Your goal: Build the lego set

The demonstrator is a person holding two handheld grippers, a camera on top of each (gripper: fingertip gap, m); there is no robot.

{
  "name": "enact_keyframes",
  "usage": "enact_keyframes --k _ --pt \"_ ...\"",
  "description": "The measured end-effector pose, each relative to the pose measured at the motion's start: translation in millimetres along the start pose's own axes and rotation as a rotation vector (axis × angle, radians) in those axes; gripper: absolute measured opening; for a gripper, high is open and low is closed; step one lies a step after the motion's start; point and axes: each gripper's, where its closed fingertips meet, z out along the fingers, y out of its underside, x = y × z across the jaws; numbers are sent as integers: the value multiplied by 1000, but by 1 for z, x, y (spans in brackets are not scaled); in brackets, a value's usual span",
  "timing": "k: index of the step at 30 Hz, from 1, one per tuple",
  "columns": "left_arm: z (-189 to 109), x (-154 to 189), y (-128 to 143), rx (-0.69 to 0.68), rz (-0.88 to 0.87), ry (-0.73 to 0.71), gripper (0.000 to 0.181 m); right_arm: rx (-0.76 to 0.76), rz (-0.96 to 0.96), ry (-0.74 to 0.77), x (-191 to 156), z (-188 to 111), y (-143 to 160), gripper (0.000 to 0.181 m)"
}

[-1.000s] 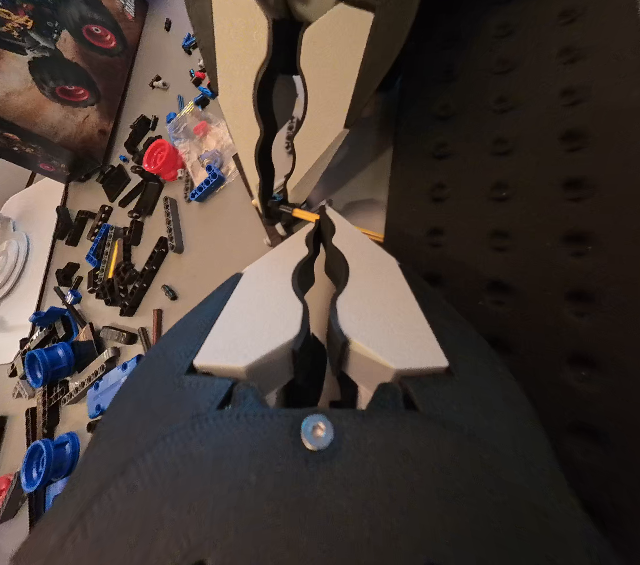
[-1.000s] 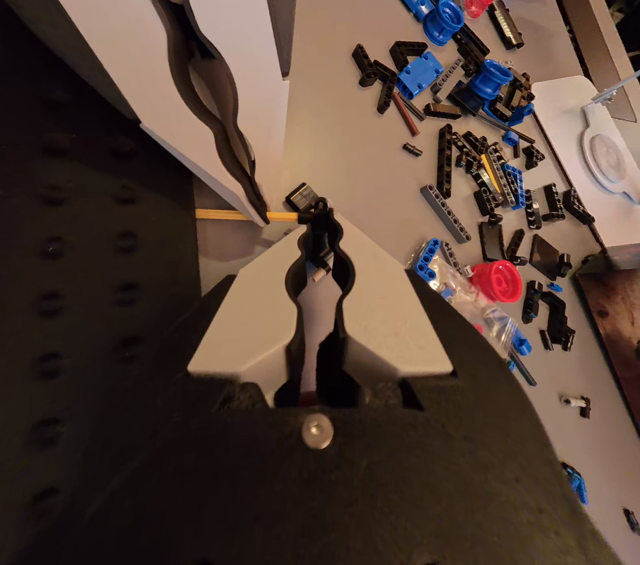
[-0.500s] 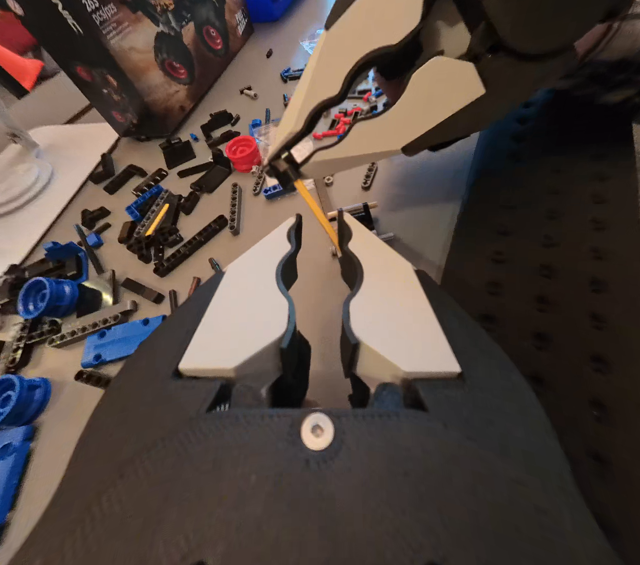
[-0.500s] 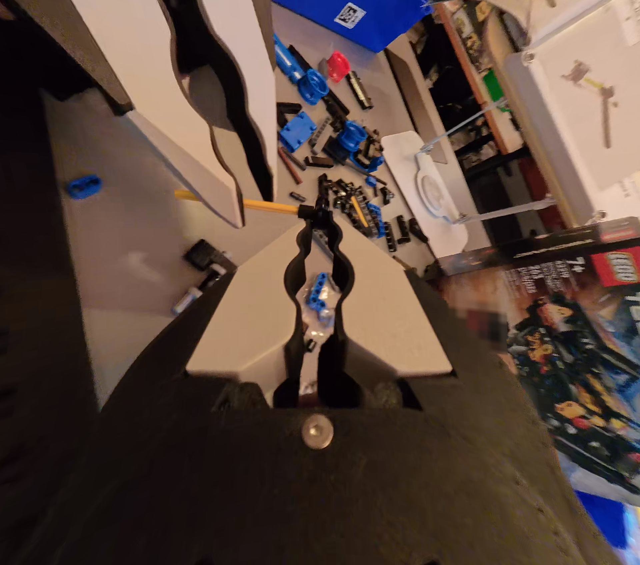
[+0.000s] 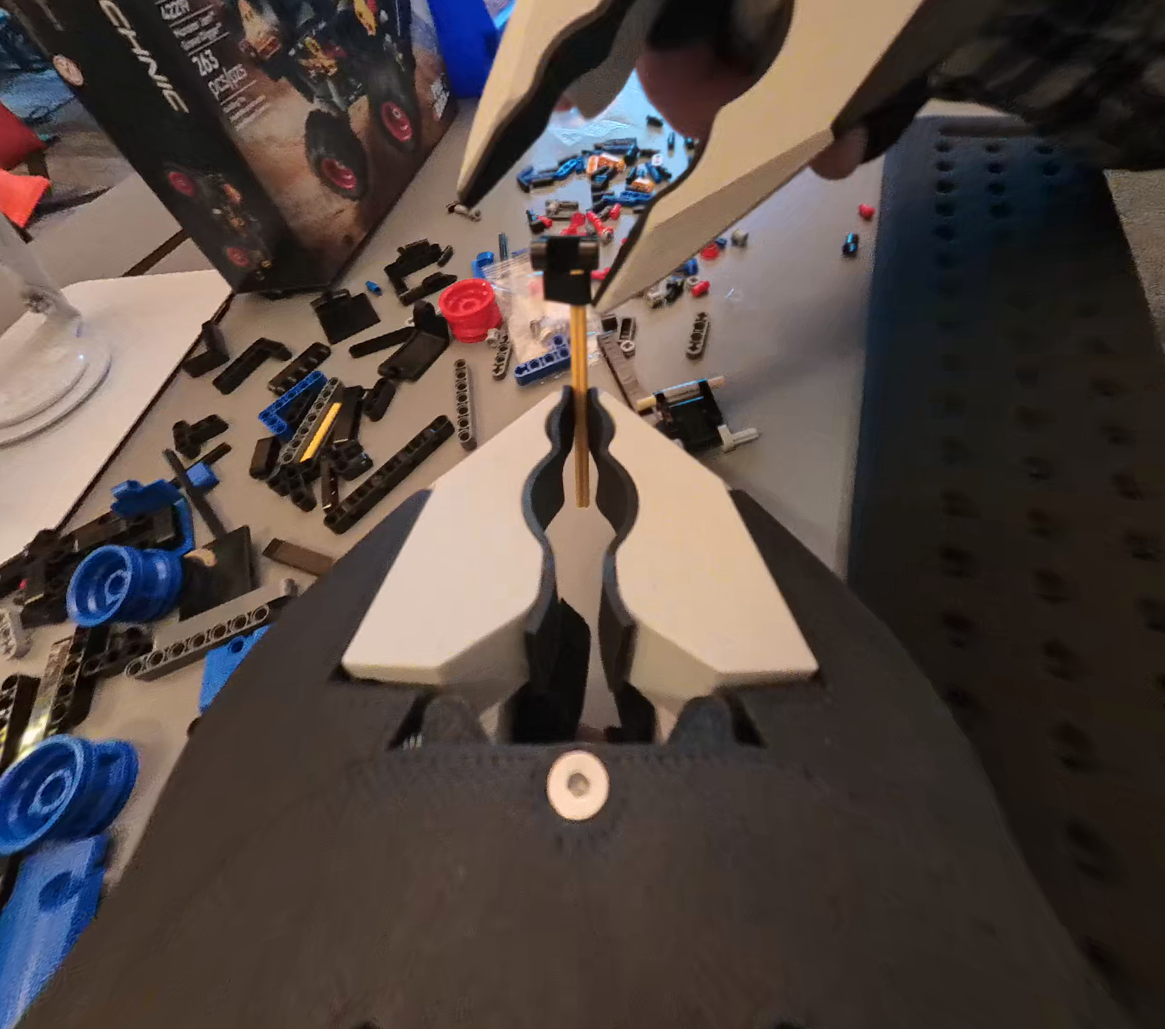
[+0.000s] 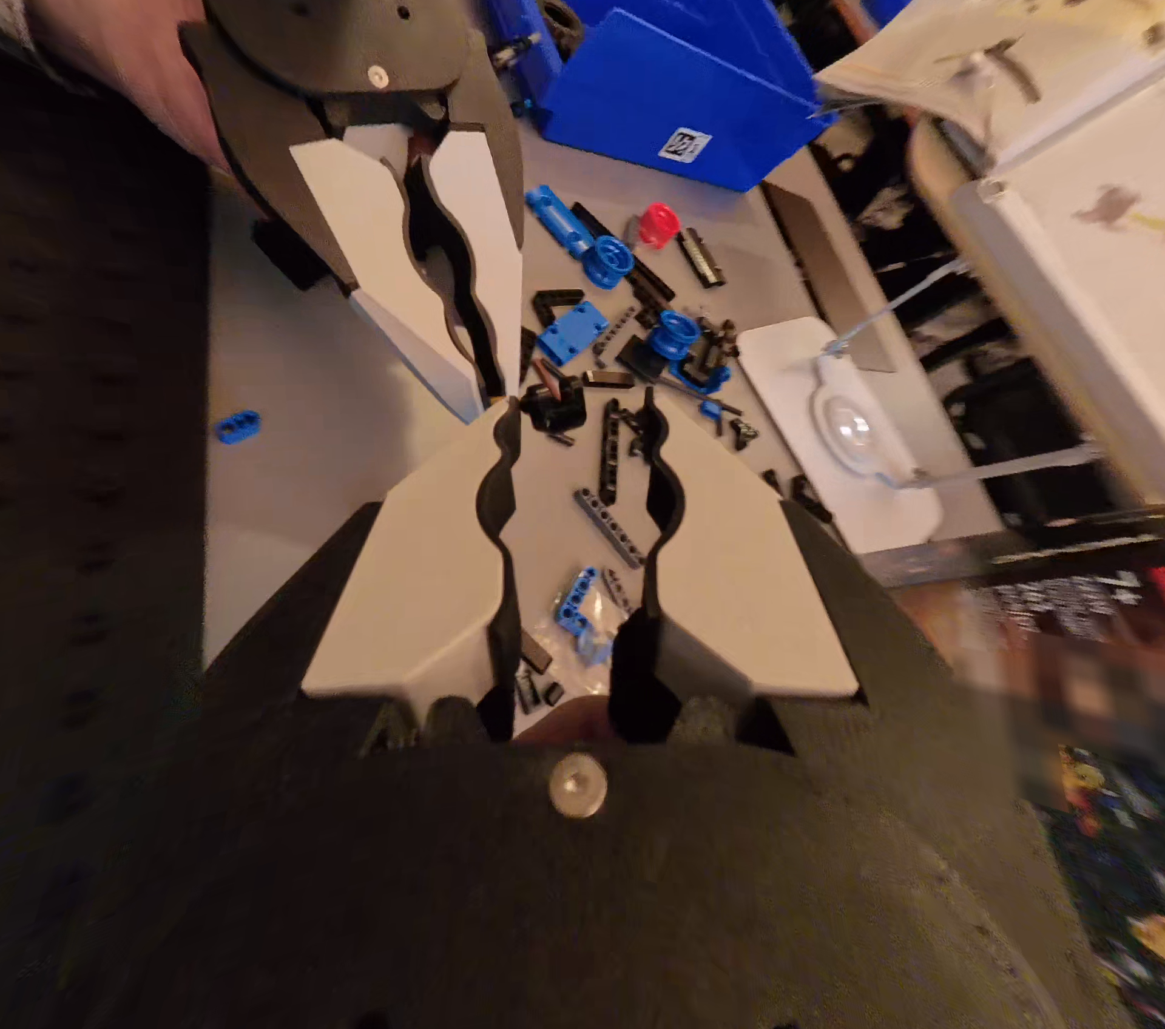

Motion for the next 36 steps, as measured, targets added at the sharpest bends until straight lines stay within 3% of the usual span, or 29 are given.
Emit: enact_keyframes --k 2,12,16,17,21,24,25,28,36 --pt "2 0 -1 7 16 -4 2 5 51 -105 -7 2 3 20" --pt "6 -3 5 -11 39 -34 2 -79 176 -138 -9 5 10 19" --pt "2 2 -5 28 66 22 8 31 48 -109 -14 -5 2 18" --pt "1 3 -7 32 63 43 27 31 8 -115 -17 -7 3 18" --pt "-6 24 -21 71 13 290 37 130 -103 -172 -33 -18 -9 18" --pt "-10 42 -23 72 -20 479 2 184 -135 -196 -37 -22 -17 18" --pt "-10 42 -26 96 -26 493 3 200 -129 -203 -36 -24 -19 18" --pt "-9 35 -31 135 -17 434 3 187 -65 -209 -30 -26 -17 19" --pt "1 13 -27 72 313 77 3 144 76 -159 -20 -23 -7 19"
